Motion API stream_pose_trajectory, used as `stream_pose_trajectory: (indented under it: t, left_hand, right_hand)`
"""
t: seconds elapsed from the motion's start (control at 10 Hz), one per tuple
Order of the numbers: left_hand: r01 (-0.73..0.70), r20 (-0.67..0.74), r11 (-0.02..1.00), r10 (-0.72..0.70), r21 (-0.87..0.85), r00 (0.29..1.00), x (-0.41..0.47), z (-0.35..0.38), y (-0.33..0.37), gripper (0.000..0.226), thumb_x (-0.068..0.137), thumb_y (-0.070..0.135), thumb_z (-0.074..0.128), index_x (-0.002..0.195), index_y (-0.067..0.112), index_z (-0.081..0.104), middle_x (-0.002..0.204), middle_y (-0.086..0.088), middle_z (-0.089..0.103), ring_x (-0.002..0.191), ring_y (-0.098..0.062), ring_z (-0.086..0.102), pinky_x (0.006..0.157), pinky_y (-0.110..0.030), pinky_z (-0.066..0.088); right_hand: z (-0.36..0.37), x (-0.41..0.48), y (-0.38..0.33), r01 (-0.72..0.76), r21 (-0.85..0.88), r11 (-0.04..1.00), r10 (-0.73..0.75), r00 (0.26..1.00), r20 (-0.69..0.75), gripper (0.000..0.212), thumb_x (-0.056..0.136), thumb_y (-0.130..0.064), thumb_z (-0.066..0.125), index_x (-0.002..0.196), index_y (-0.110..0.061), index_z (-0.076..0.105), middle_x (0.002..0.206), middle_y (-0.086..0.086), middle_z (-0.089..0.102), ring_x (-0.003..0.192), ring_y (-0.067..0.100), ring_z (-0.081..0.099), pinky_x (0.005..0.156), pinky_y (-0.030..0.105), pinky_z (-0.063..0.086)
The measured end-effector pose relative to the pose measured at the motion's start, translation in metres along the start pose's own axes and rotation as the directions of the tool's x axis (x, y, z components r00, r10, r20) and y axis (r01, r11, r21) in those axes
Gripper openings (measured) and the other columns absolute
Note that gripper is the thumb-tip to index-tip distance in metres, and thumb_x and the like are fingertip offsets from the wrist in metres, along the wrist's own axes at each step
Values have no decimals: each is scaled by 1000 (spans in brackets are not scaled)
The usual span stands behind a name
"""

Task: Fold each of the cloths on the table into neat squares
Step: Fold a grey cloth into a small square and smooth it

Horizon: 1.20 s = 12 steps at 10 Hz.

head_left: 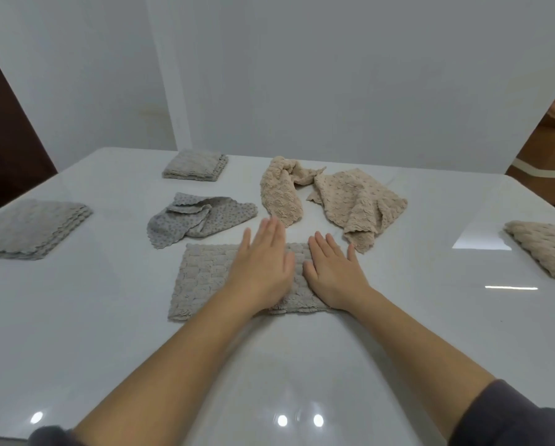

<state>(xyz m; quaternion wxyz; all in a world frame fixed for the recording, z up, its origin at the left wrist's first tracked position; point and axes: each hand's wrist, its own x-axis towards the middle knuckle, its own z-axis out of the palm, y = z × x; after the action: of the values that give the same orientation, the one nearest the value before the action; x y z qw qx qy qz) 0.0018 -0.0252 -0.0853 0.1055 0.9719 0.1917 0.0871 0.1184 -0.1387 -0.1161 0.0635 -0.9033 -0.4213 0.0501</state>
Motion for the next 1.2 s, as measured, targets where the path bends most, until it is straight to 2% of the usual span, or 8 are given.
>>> stream_pose_trajectory:
  t: [0.1,0.2,0.6,0.7,0.8,0.9,1.1,1.2]
  left_hand:
    - [0,104,999,-5,49,995,5,23,2,60,103,36,14,155,9,-1,164,-5,-7,149,-14,-11,122,-41,-5]
    - [17,115,995,-28,97,993,1,32,-7,60,103,37,13,156,11,1,164,-3,-5,150,-13,-9,122,-41,-5]
    - [149,77,984,-156,98,985,-21,20,-62,61,102,42,10,156,15,0,164,2,-5,149,-9,-8,121,-39,-6]
    - [189,63,975,-198,117,978,-28,16,-78,71,94,47,1,156,14,3,164,3,-1,149,-10,-6,121,-38,-7]
    - [216,49,969,-223,118,974,-34,12,-95,71,94,48,0,156,14,4,164,3,0,149,-9,-6,121,-39,-7]
    - [240,37,966,-244,94,969,-39,9,-106,63,101,43,12,156,14,3,164,4,-2,149,-8,-8,121,-41,-6]
    - [246,28,966,-248,79,968,-40,10,-106,62,102,43,13,156,14,3,164,4,-4,149,-8,-9,121,-41,-6]
    - [243,27,967,-246,71,969,-39,10,-107,62,102,43,13,156,14,1,164,4,-5,149,-8,-10,121,-42,-6]
  right_hand:
    - [-1,0,0,0,-1,1000,0,1000,6,61,103,-39,16,157,-13,2,164,1,-4,150,17,-7,120,52,-4]
    - [0,1,0,2,-2,1000,-2,1000,2,61,103,-40,16,157,-13,2,164,1,-4,150,17,-7,120,52,-4]
    - [-2,-2,0,2,17,1000,-3,1000,6,61,102,-40,16,157,-14,3,164,0,-4,150,16,-7,120,52,-4]
    - [-1,-2,0,1,18,1000,-2,1000,5,61,102,-40,15,157,-14,3,164,0,-3,150,16,-7,120,52,-5]
    - [-2,-2,0,-1,19,1000,1,1000,2,61,102,-40,15,157,-15,3,164,0,-3,150,16,-7,120,52,-6]
    - [-2,-3,0,0,16,1000,0,1000,-3,61,102,-40,15,157,-15,3,164,0,-3,150,16,-7,120,53,-6]
    - [-10,-1,-6,-26,-30,999,26,999,20,62,102,-41,14,156,-14,1,164,5,-2,150,22,-9,117,55,-12]
    - [-21,0,-32,-5,32,999,9,994,-108,62,102,-40,14,156,-12,1,164,8,-1,150,25,-8,118,55,-11]
